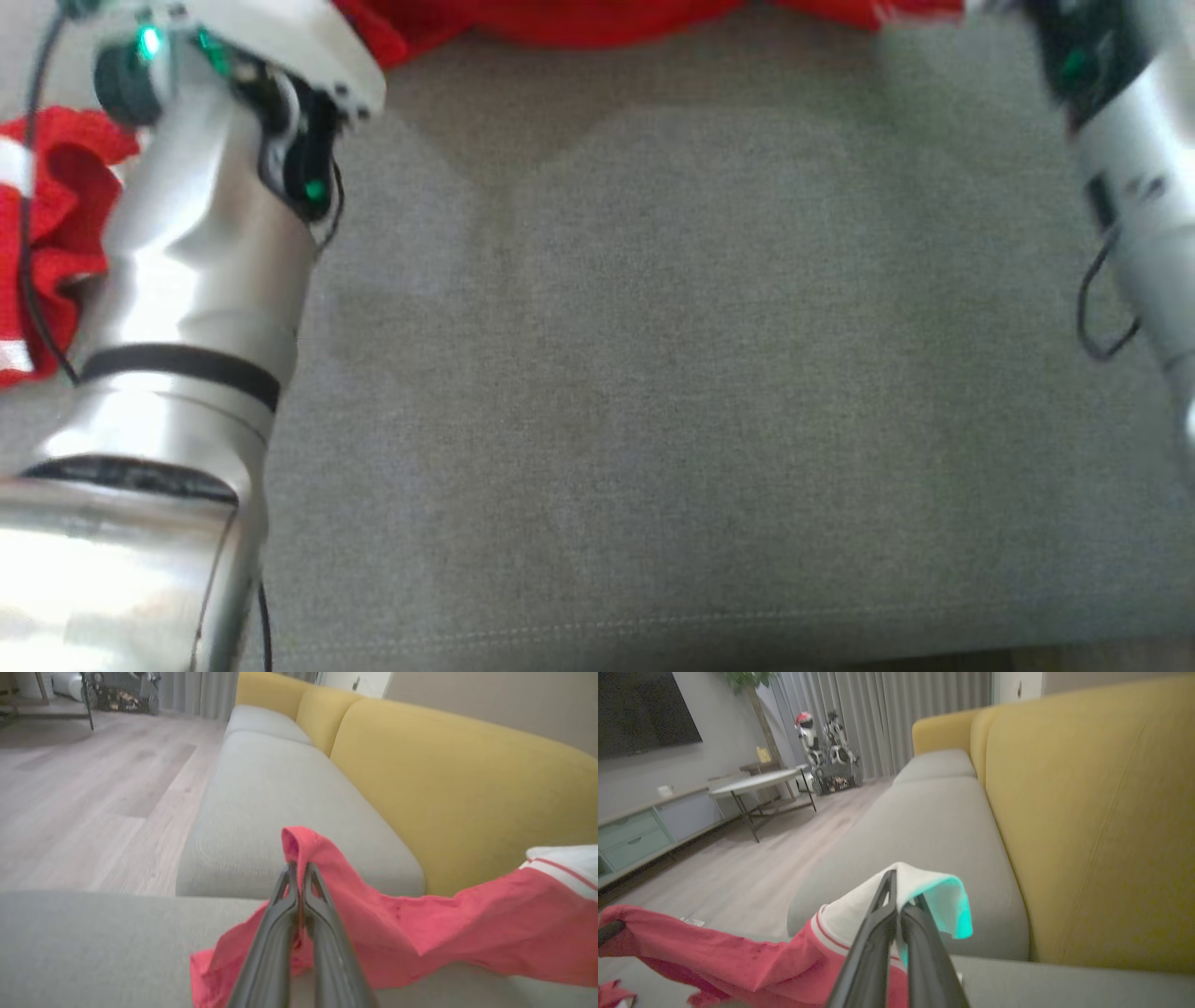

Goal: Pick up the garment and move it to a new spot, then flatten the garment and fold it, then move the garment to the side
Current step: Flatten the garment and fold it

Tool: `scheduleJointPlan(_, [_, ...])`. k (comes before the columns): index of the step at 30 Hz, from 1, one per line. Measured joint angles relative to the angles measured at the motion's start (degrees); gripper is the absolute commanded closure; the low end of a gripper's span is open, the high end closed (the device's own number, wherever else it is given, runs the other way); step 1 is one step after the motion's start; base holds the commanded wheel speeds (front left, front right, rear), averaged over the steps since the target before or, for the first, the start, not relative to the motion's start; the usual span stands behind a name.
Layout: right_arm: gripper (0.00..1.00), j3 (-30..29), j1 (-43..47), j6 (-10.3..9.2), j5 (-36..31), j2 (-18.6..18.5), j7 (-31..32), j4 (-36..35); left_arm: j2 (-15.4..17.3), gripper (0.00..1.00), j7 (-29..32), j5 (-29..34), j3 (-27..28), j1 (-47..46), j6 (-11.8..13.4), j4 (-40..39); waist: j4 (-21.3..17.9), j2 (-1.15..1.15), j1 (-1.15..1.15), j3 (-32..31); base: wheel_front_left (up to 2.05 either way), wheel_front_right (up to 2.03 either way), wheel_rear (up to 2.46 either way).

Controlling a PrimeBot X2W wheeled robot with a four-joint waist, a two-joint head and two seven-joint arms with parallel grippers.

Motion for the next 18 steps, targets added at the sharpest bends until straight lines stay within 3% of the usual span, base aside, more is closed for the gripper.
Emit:
scheduleJointPlan(8, [1.00, 8.15, 14.10, 0.00, 9.76, -1.13, -4.04, -0.04, -1.23, 1.00, 0.00, -3.43, -0.21, 10.15, -1.75, 2.33, 0.02, 0.00, 0.00, 2.53, 0.00, 0.00, 0.00])
scheduleJointPlan(12, [1.00, 10.12, 21.82, 0.00, 13.11, -3.46, -6.86, -3.37, -1.20, 1.00, 0.00, -4.03, -0.22, 16.91, -1.94, -2.04, -0.16, 0.00, 0.00, 2.27, 0.00, 0.00, 0.00])
scheduleJointPlan(18, [1.00, 8.11, 32.93, 0.00, 16.05, -5.93, -10.13, -8.11, -0.86, 1.00, 0.00, -3.27, 0.93, 26.43, -1.99, -10.14, -0.80, 0.00, 0.00, 0.33, 0.00, 0.00, 0.00])
